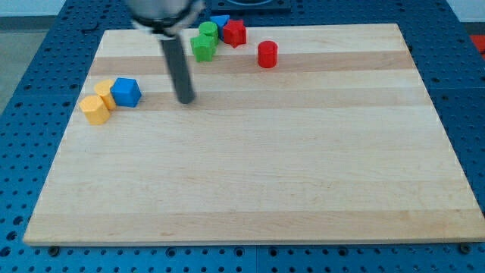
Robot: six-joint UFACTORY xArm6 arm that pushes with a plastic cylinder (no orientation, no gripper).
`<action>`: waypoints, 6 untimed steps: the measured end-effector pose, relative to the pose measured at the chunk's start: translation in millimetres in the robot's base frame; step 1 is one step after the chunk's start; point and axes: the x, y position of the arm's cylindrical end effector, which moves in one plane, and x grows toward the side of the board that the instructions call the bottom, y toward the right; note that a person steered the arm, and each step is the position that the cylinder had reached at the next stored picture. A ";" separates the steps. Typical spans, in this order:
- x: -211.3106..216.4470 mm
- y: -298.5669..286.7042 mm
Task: Move youer arm to the top center
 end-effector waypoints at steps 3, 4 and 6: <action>-45.4 241.7; -116.3 280.1; -189.6 257.3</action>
